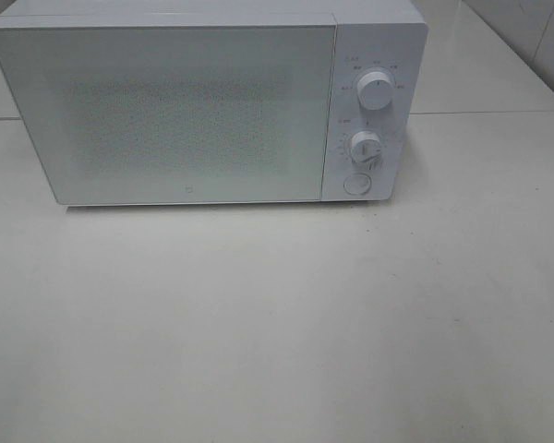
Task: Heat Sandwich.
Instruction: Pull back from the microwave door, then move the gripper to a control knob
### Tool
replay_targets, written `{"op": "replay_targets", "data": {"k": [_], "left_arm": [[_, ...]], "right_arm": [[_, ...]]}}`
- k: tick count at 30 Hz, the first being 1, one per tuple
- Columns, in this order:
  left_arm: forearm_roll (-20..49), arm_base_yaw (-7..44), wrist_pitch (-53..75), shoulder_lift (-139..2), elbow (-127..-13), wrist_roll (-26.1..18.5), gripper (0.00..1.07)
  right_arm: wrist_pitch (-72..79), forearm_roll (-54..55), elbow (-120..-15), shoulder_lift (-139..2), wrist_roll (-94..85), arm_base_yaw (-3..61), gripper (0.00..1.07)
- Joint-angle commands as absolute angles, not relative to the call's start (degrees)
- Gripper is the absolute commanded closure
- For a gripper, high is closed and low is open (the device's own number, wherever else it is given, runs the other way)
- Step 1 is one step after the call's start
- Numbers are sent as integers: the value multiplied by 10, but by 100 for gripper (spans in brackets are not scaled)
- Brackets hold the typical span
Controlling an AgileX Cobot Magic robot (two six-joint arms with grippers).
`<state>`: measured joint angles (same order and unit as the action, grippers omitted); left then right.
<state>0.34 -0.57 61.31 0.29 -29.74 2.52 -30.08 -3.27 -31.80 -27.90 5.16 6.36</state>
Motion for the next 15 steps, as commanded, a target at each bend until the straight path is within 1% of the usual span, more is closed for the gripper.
{"op": "replay_targets", "data": {"k": [1, 5, 10, 15], "left_arm": [[9, -7, 614, 16, -297, 25, 9], [9, -7, 614, 16, -297, 25, 9], [9, -7, 614, 16, -297, 24, 9], [9, -7, 614, 16, -297, 24, 9]], "right_arm": [[-277, -34, -322, -292, 54, 60, 33], [-215, -34, -322, -359, 54, 60, 33], [-181, -34, -322, -393, 54, 60, 33], [-125, -32, -322, -462, 58, 60, 33]]}}
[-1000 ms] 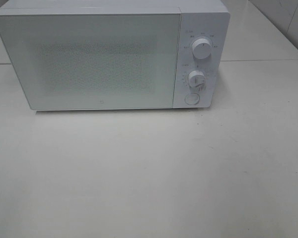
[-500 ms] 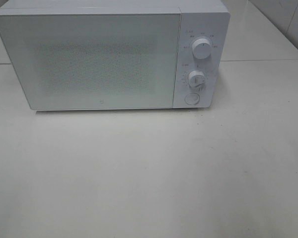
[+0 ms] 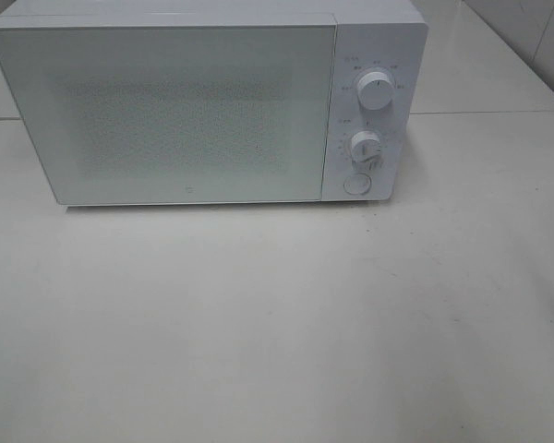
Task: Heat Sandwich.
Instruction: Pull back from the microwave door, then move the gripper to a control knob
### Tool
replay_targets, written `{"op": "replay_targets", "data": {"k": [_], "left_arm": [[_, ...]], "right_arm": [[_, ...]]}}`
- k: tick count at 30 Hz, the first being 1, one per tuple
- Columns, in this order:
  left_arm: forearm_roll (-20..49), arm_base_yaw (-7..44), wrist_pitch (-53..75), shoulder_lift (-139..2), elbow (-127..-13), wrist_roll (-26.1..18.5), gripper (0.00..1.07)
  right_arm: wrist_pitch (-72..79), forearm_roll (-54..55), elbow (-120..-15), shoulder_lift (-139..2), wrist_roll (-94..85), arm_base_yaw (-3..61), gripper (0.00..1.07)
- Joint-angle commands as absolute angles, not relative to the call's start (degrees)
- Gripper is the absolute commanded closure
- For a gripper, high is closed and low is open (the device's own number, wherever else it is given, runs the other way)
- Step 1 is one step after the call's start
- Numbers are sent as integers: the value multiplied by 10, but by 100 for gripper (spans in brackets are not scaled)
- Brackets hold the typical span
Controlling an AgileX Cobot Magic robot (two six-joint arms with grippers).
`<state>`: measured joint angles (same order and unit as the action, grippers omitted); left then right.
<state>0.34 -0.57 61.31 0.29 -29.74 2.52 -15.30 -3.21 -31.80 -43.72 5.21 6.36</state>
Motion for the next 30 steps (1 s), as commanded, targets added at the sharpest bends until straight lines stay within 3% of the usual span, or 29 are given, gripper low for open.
{"op": "replay_targets", "data": {"k": [1, 7, 21, 30], "left_arm": [[9, -7, 614, 16, -297, 24, 9], [9, -7, 614, 16, -297, 24, 9], [9, -7, 614, 16, -297, 24, 9], [9, -7, 614, 16, -297, 24, 9]], "right_arm": [[-120, -30, -322, -472, 60, 60, 33], [-61, -34, -312, -535, 69, 60, 33], [295, -25, -168, -626, 64, 61, 33], [381, 92, -131, -670, -13, 93, 33]]}}
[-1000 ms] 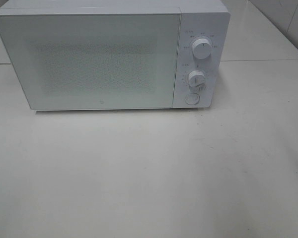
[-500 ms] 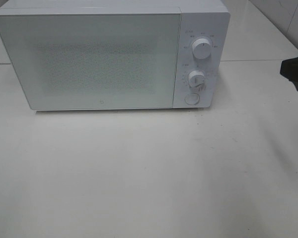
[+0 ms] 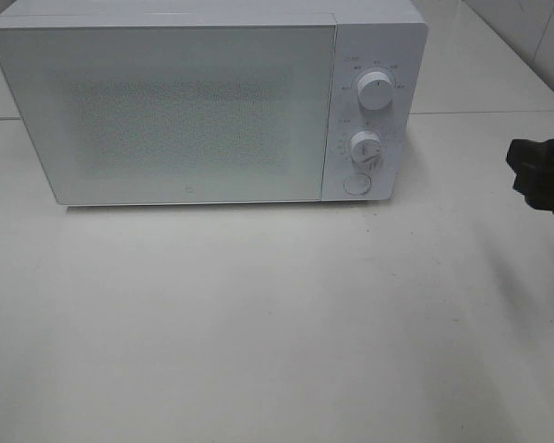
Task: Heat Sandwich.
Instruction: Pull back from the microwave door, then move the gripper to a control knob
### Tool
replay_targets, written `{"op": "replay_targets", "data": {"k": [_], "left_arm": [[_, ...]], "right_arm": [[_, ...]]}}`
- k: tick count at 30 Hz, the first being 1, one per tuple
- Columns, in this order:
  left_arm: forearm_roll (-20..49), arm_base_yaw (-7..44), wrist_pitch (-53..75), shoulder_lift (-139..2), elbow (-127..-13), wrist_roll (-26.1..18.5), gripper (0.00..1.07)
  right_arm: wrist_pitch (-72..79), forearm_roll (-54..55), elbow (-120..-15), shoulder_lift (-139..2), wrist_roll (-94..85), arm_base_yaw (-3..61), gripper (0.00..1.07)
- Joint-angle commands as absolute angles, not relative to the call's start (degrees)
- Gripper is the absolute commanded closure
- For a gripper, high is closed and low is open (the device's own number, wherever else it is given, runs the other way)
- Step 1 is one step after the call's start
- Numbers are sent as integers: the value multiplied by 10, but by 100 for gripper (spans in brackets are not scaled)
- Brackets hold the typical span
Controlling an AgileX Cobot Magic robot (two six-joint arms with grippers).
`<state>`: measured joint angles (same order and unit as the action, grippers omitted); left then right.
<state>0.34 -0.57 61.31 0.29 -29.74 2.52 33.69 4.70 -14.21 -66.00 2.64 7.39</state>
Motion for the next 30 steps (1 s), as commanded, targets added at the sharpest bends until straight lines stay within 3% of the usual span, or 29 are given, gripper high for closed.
{"op": "replay_targets", "data": {"k": [1, 13, 20, 30], "left_arm": [[9, -7, 614, 16, -297, 24, 9], [9, -7, 614, 16, -297, 23, 9], [9, -7, 614, 16, -297, 23, 9], [9, -7, 614, 16, -297, 23, 9]], "right_arm": [[406, 124, -122, -682, -45, 117, 33], [553, 241, -116, -773, -121, 264, 33], [654, 370, -120, -849, -157, 354, 33], [677, 430, -180, -923, -178, 400, 33]]}}
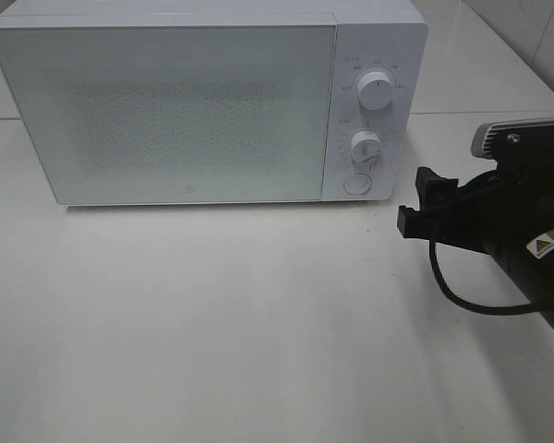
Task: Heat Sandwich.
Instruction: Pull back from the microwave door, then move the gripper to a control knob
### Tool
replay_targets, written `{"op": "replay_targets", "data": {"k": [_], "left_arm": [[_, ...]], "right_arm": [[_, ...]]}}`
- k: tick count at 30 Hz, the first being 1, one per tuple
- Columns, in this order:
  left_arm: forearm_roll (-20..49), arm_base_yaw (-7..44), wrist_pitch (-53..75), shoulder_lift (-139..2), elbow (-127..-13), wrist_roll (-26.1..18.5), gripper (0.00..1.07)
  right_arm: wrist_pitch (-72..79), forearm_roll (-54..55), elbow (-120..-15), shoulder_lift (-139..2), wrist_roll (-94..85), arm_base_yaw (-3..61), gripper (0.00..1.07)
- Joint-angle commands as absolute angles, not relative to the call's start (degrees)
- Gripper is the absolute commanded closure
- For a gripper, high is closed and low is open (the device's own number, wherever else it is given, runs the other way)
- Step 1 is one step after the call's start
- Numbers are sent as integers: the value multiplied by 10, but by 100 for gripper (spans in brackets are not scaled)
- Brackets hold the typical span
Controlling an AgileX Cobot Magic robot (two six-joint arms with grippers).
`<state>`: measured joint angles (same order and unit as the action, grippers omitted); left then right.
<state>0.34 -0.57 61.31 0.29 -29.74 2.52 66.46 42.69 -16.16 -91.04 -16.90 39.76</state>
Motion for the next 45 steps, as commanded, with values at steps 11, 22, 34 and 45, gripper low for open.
{"op": "replay_targets", "data": {"k": [11, 22, 34, 45], "left_arm": [[9, -7, 614, 16, -297, 23, 9], [9, -7, 614, 16, -297, 23, 9], [9, -7, 614, 16, -297, 23, 9], [9, -7, 614, 16, -297, 23, 9]], "right_arm": [[678, 430, -223, -1000, -168, 399, 33], [676, 429, -299, -1090, -128, 399, 33], [636, 375, -367, -1115, -128, 359, 33], [641, 367, -407, -1151, -128, 351, 33]]}}
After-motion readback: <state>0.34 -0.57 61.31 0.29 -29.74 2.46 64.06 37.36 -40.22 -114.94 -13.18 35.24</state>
